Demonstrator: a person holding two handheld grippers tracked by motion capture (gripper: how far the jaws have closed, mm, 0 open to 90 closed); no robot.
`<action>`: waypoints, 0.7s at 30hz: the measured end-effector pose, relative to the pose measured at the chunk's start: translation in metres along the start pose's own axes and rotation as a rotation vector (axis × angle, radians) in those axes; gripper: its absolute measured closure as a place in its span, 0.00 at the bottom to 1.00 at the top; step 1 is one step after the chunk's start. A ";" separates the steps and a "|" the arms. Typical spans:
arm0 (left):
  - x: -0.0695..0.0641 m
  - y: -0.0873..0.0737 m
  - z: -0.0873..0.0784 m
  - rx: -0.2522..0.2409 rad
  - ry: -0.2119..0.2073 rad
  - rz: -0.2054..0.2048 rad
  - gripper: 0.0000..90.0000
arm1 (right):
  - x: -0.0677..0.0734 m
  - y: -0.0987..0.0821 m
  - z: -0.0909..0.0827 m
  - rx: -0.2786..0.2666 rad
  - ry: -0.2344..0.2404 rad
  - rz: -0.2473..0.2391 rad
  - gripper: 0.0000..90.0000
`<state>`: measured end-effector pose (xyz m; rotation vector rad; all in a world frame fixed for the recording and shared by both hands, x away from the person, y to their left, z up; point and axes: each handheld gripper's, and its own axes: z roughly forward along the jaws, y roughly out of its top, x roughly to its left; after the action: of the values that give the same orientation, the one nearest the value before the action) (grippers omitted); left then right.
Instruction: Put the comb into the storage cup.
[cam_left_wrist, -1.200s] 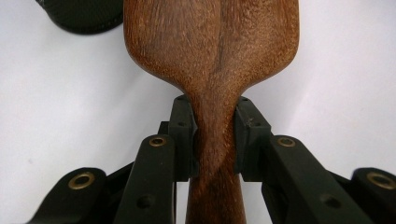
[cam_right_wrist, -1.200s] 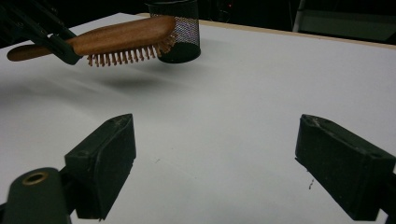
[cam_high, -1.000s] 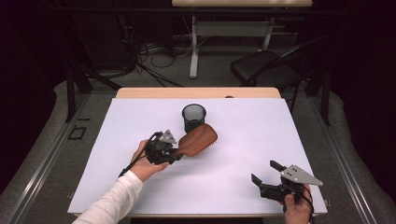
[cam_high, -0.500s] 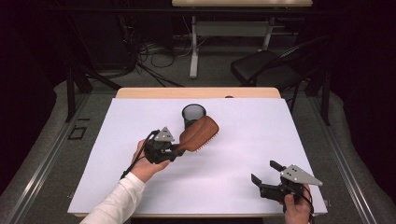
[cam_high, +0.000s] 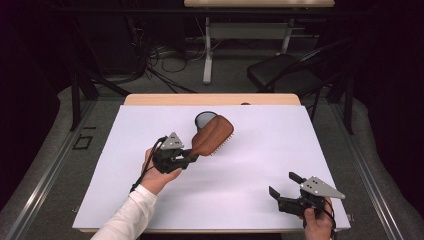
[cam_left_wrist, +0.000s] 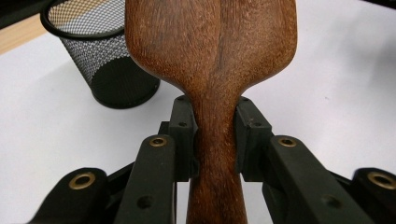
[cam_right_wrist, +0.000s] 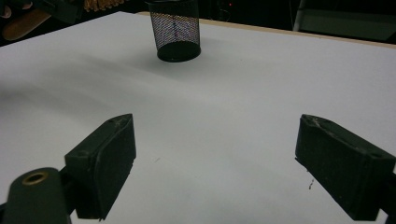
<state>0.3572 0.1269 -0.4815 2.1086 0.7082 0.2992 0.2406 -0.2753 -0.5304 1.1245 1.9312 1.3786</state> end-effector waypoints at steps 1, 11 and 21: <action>0.000 0.000 0.000 -0.007 0.001 0.002 0.80 | 0.000 0.000 0.000 0.000 0.000 0.000 0.13; -0.006 0.004 -0.003 -0.081 -0.004 -0.004 0.80 | 0.000 0.000 0.000 0.002 0.000 0.001 0.13; -0.014 0.003 -0.002 -0.128 -0.004 0.014 0.80 | 0.001 0.000 0.001 0.001 -0.002 -0.003 0.13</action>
<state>0.3458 0.1187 -0.4772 1.9925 0.6551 0.3386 0.2411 -0.2742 -0.5313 1.1221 1.9318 1.3746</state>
